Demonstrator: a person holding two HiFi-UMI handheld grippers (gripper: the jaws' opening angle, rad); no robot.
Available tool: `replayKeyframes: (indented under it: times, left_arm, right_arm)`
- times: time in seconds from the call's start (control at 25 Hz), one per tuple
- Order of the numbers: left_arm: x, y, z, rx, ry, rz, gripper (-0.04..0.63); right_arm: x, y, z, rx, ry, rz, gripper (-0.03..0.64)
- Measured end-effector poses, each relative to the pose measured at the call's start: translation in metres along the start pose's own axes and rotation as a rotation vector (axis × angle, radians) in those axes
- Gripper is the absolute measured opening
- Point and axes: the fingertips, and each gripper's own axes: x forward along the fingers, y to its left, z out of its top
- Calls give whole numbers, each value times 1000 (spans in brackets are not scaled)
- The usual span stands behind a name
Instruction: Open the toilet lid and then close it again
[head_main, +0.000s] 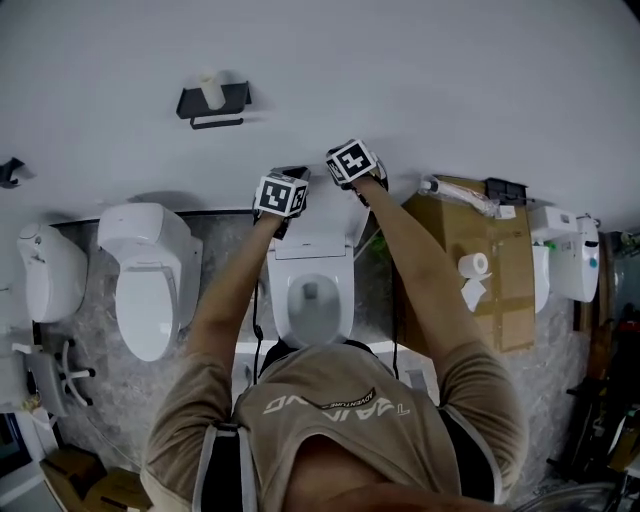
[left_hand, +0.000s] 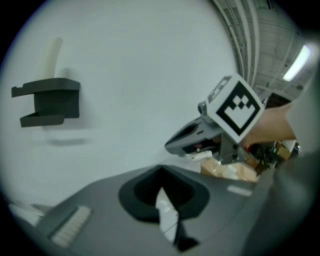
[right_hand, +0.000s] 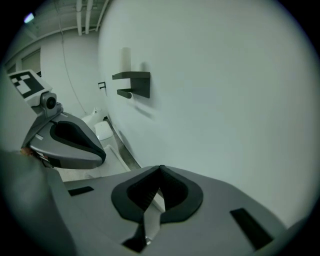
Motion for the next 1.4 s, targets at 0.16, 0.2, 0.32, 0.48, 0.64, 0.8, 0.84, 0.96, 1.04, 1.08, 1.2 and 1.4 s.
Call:
replayKeyframes:
  times: [0.16,0.2,0.32,0.48,0.64,0.8,0.84,0.96,1.04,1.08,1.2,1.4]
  left_arm:
    - [-8,-6,-2,1,6,-25,2]
    - [-11,-8,-4,-4,5,-32,2]
    - [-19,-15,-10,-17,11,-46,3]
    - [-31,-27,-20,2,25,-41,2]
    - [-50,-34,-30,35,42,-25,3]
    - [-68,-33,-39,40,68,-12,2]
    - [-71,-36,-45,35,85,-21,3]
    - [-73,-51,-76,28,178,-87,3]
    - [-73,-66,-104,22,241,-134,2]
    - [-73,-74,-119,8,266,-155,3]
    - [-74,-97,-165,-41,334,-207,3]
    - [-80,-124,-221,-19,418,-236,2]
  right_arm:
    - [-3,8,-4,20,65,75,11]
    - [-5,11,-5,18,71,87,11]
    - [-11,20,-11,28,83,113,11]
    - [-24,35,-22,37,88,127,11]
    - [-31,62,-46,36,125,166,11]
    - [-40,96,-96,-9,248,198,11]
    - [-42,104,-110,-18,268,191,11]
    - [-48,129,-142,43,273,211,11]
    - [-55,142,-157,93,262,224,11]
    - [-59,148,-165,112,262,225,11]
    - [-69,165,-193,143,278,230,11]
    - [-74,196,-245,212,328,233,11]
